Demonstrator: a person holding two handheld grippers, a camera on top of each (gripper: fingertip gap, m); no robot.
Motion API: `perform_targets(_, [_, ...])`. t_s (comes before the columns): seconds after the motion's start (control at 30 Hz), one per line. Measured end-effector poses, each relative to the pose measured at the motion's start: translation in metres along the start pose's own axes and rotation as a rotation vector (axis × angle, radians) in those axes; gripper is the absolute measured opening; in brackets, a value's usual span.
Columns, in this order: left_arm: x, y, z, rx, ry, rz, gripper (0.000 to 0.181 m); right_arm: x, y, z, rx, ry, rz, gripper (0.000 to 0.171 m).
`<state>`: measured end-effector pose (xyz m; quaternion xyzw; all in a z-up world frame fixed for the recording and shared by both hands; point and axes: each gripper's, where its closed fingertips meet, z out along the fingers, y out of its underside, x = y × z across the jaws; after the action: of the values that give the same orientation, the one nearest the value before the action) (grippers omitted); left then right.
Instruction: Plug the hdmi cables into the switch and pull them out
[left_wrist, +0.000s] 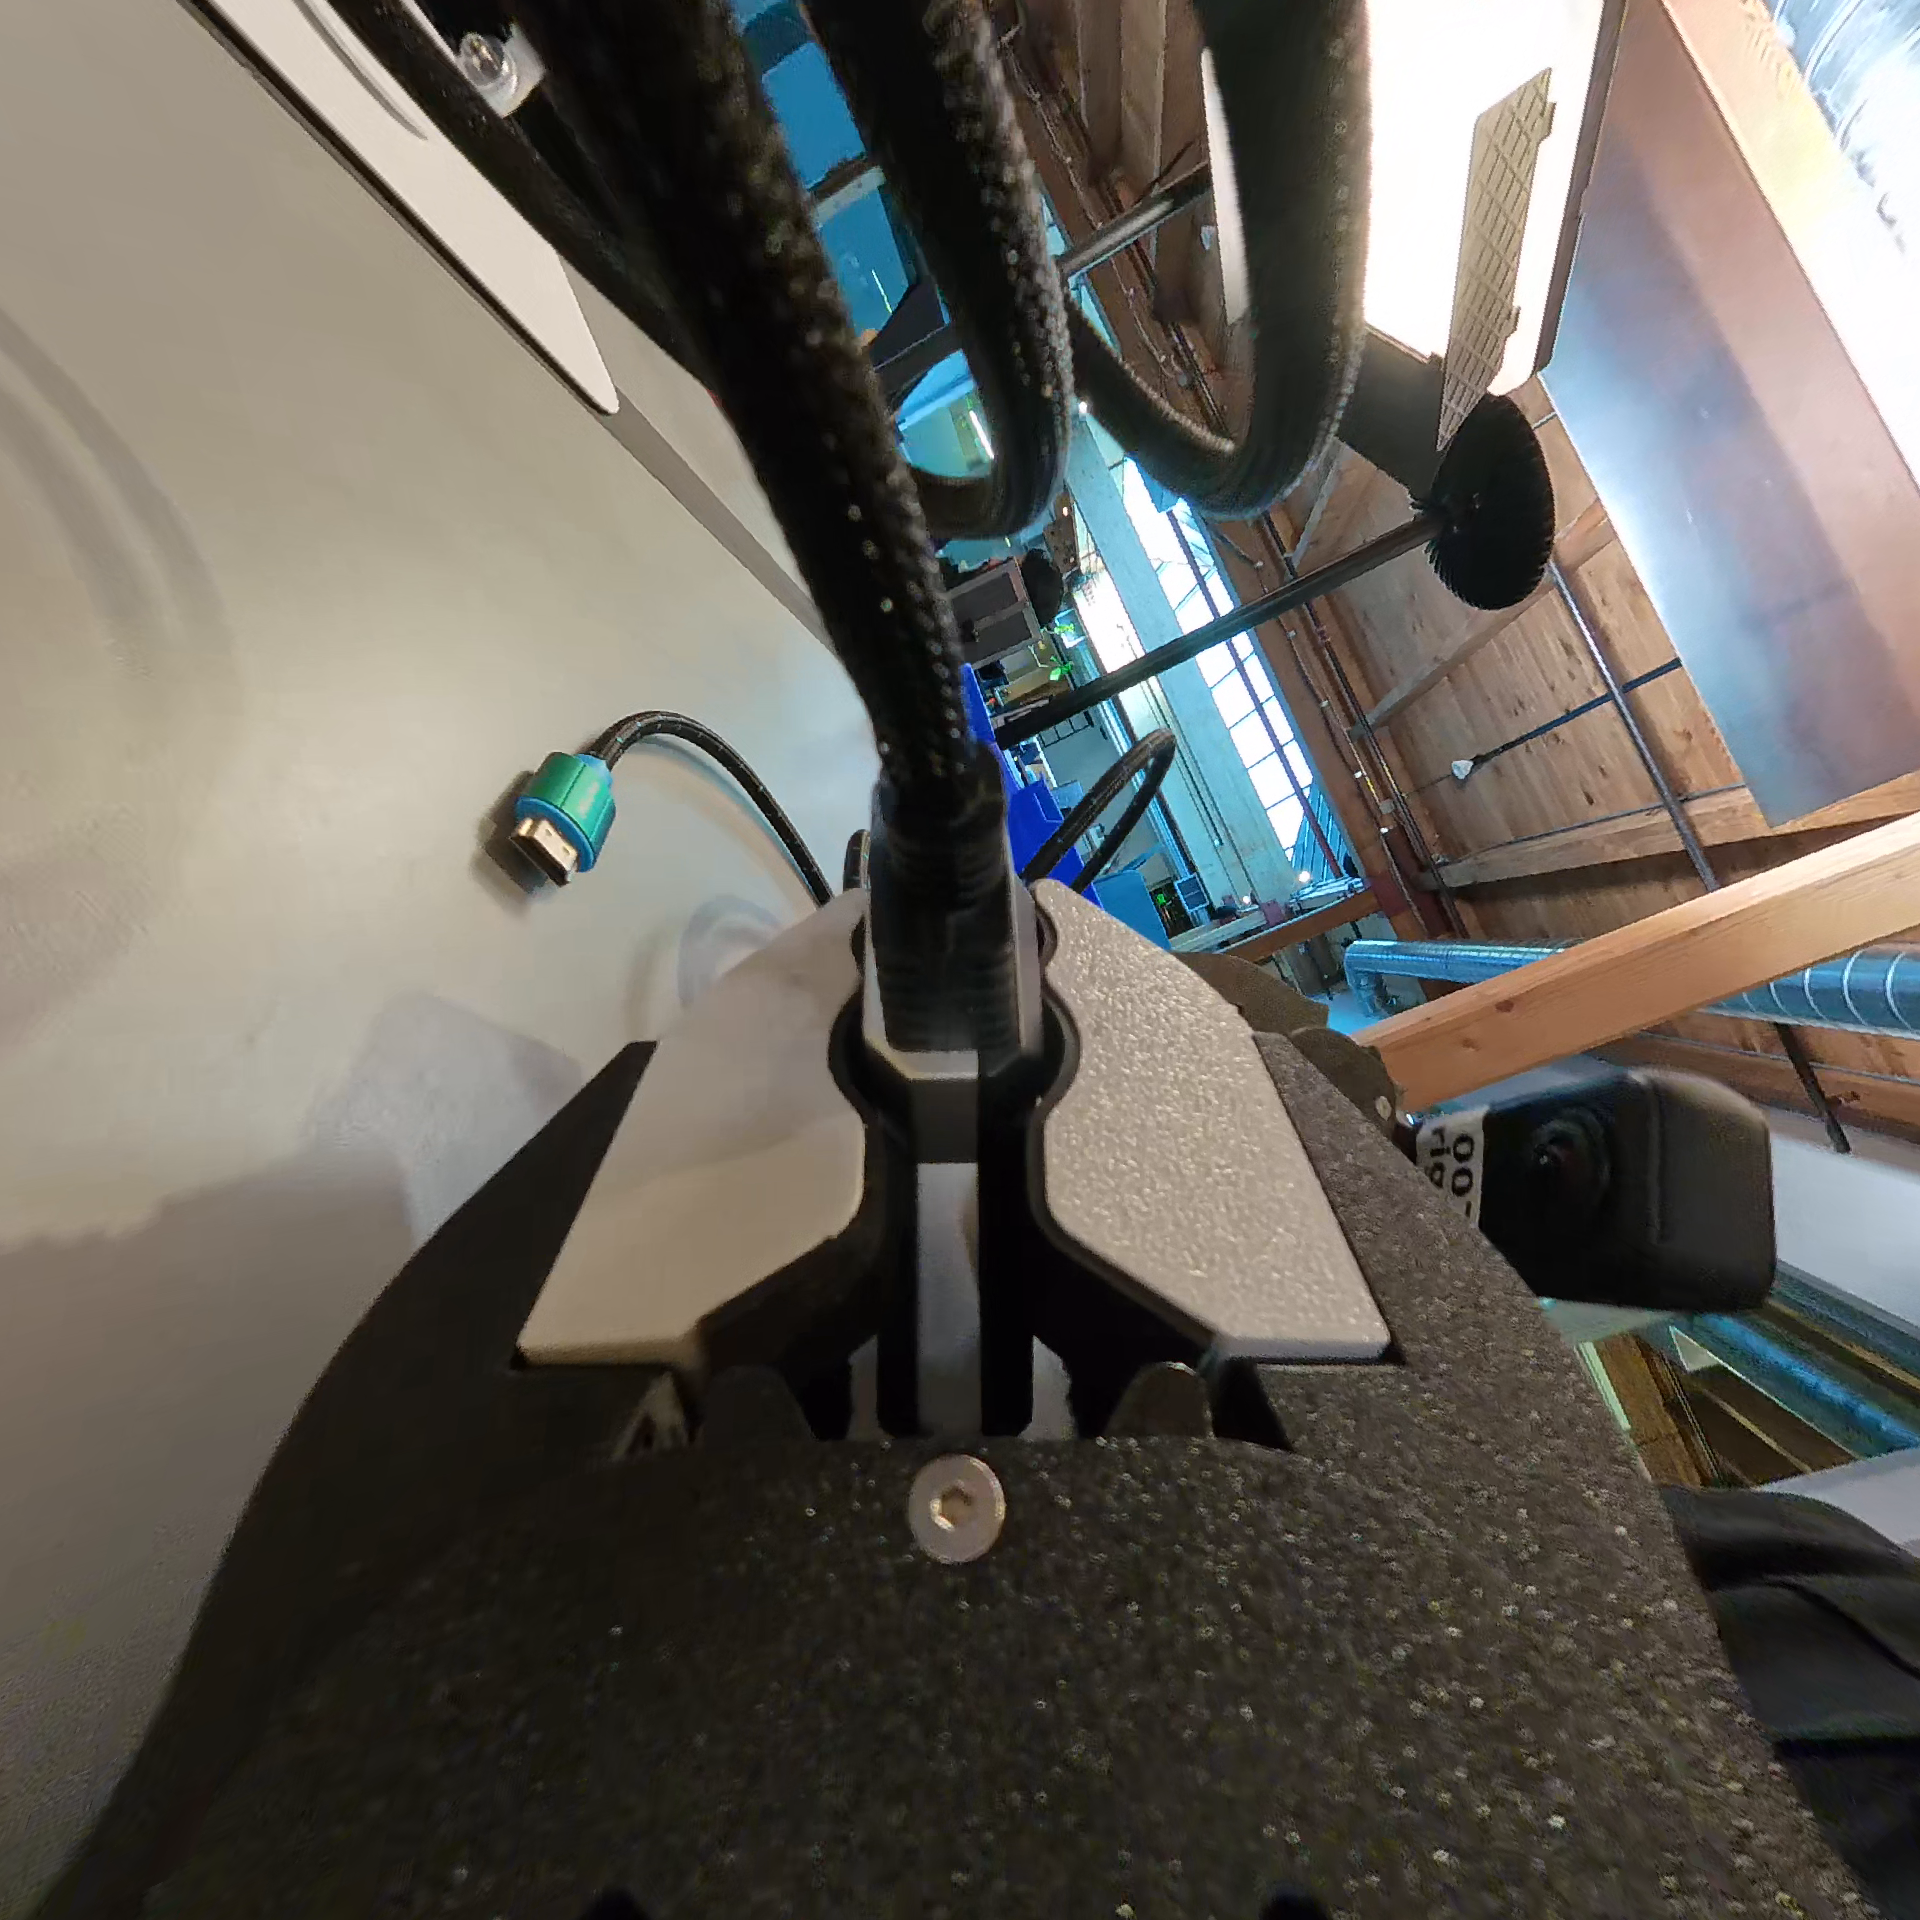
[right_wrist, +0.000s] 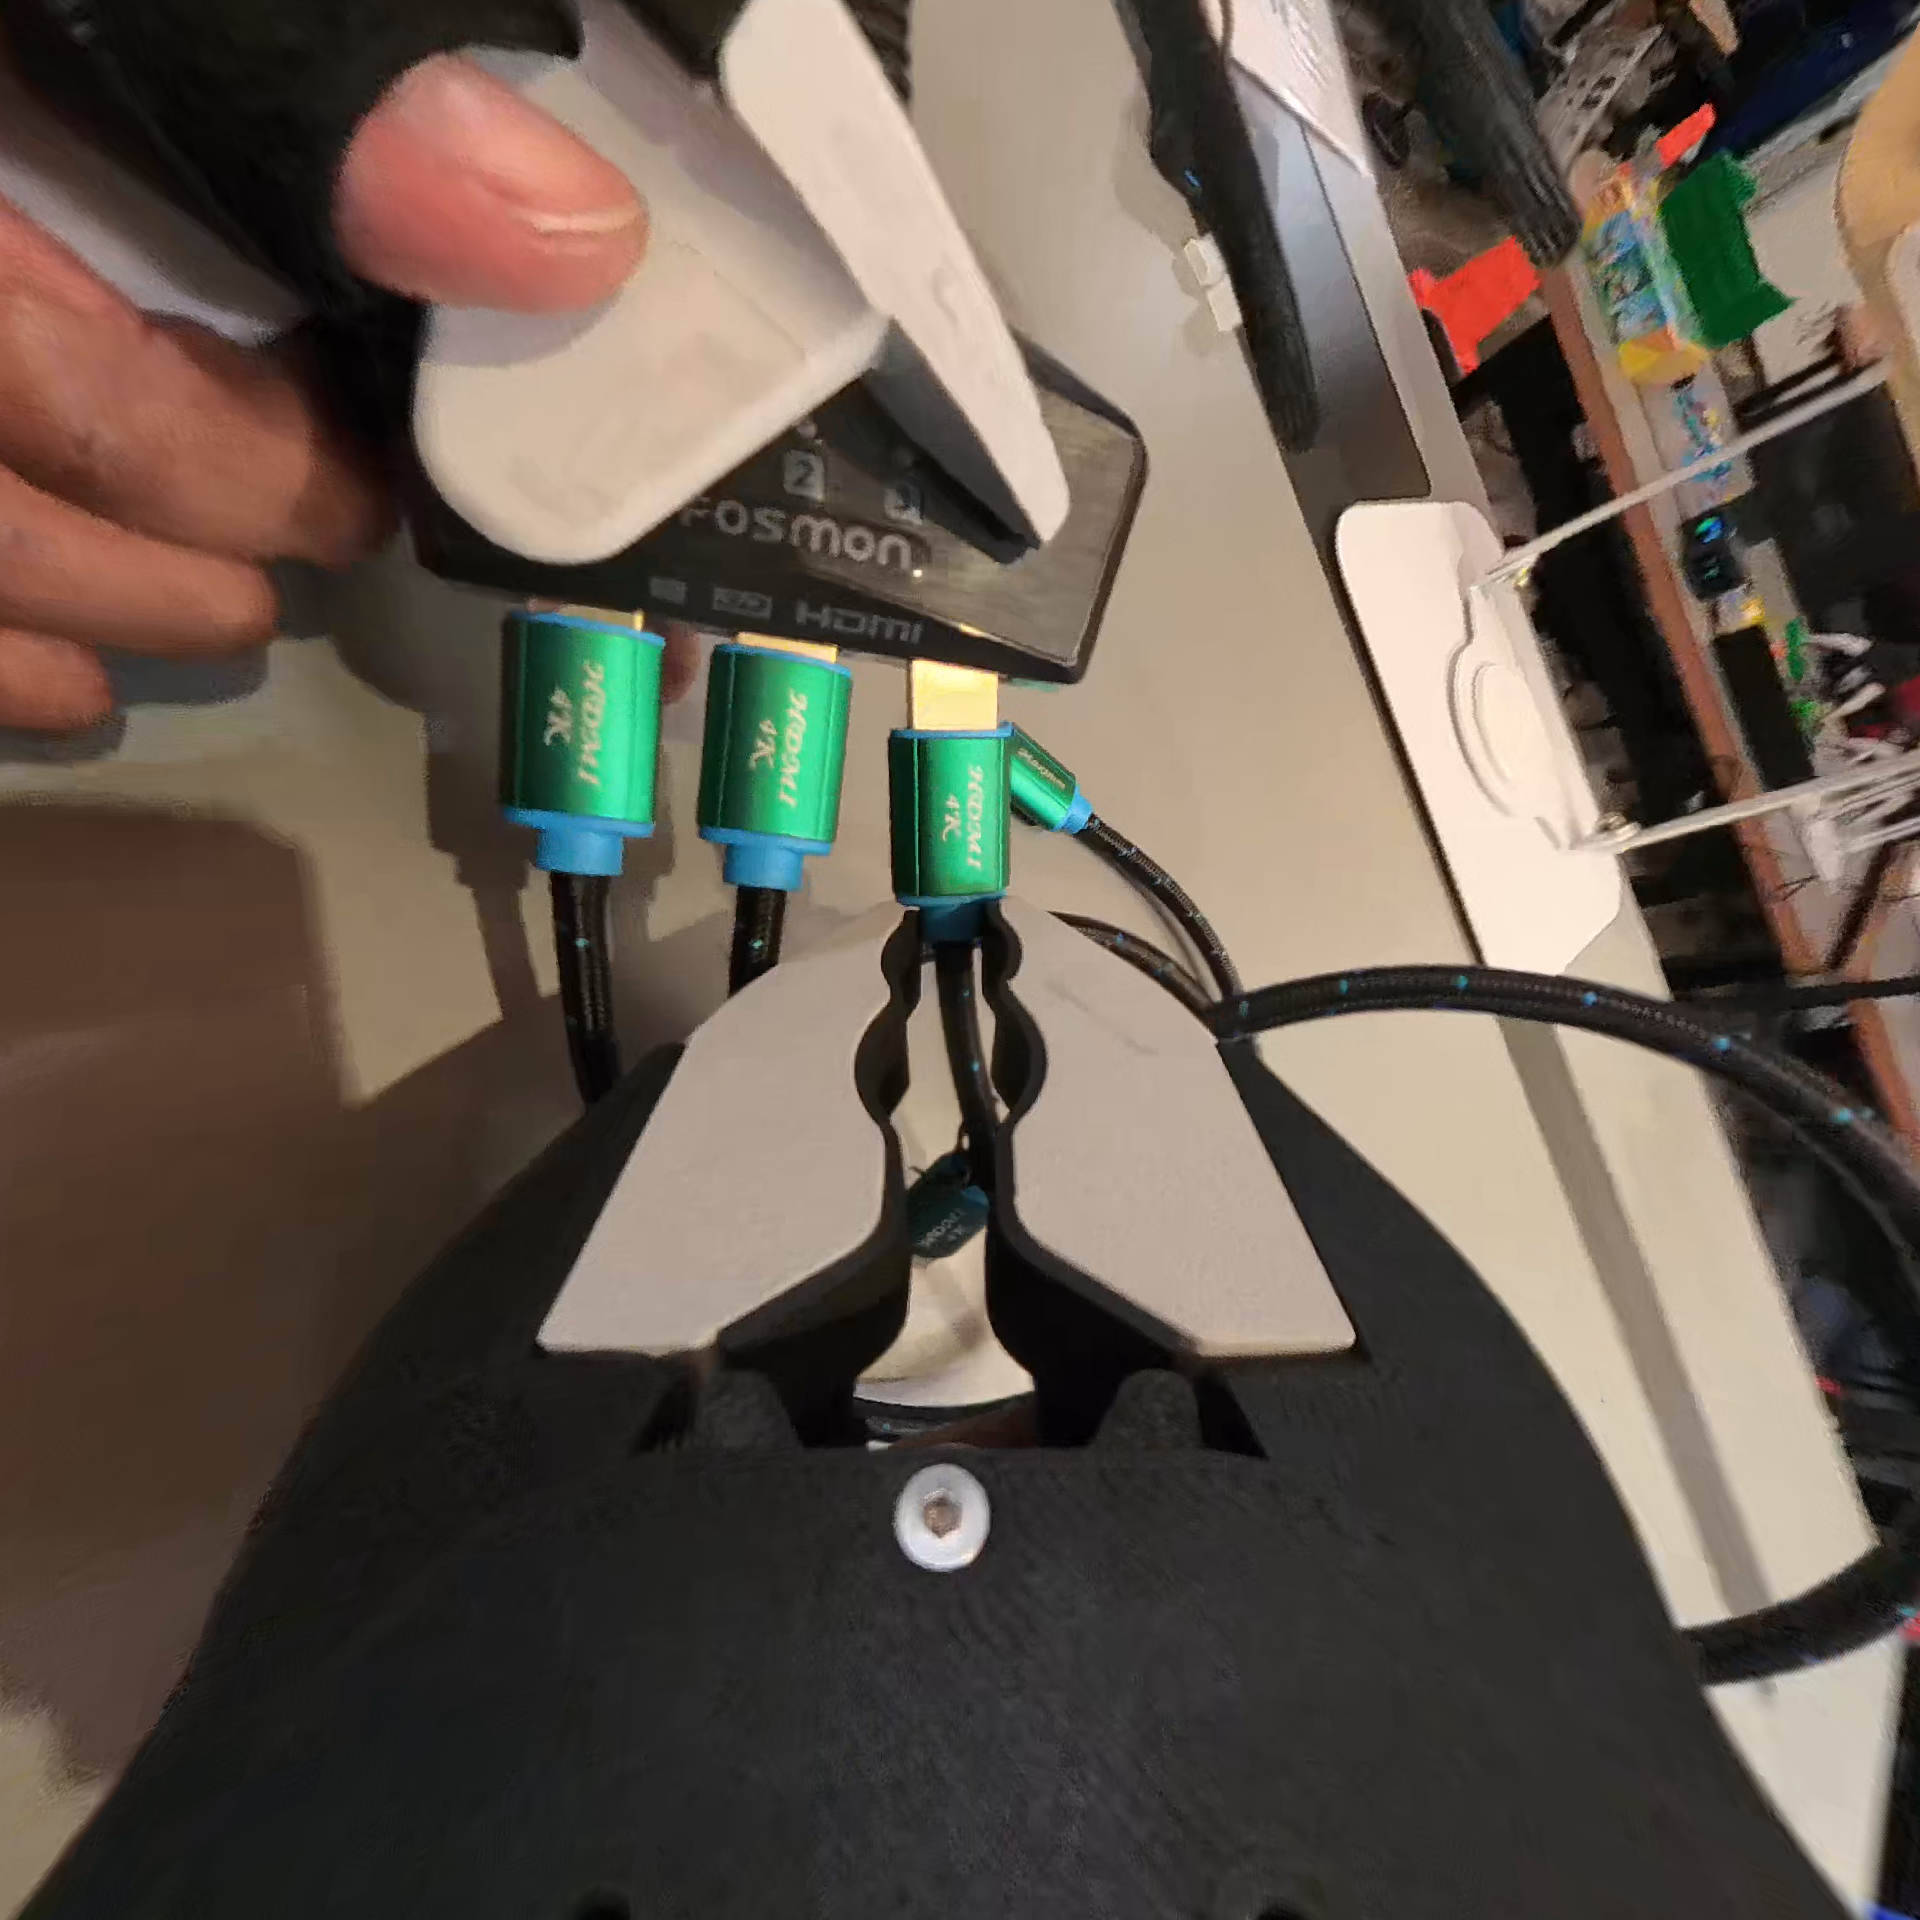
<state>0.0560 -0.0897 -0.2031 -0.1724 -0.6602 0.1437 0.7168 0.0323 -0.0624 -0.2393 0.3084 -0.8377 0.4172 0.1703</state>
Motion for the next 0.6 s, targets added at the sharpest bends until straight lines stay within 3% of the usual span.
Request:
perform_targets(0.2, [-0.001, 0.0051, 0.0027, -0.022, -0.021, 0.012, 0.023, 0.0071, 0.0043, 0.0013, 0.026, 0.062, 0.154, 0.011])
perform_targets(0.6, [-0.0042, 0.0023, -0.0006, -0.008, -0.044, 0.017, 0.024, -0.0004, -0.0028, 0.0028, 0.033, 0.035, 0.066, 0.01])
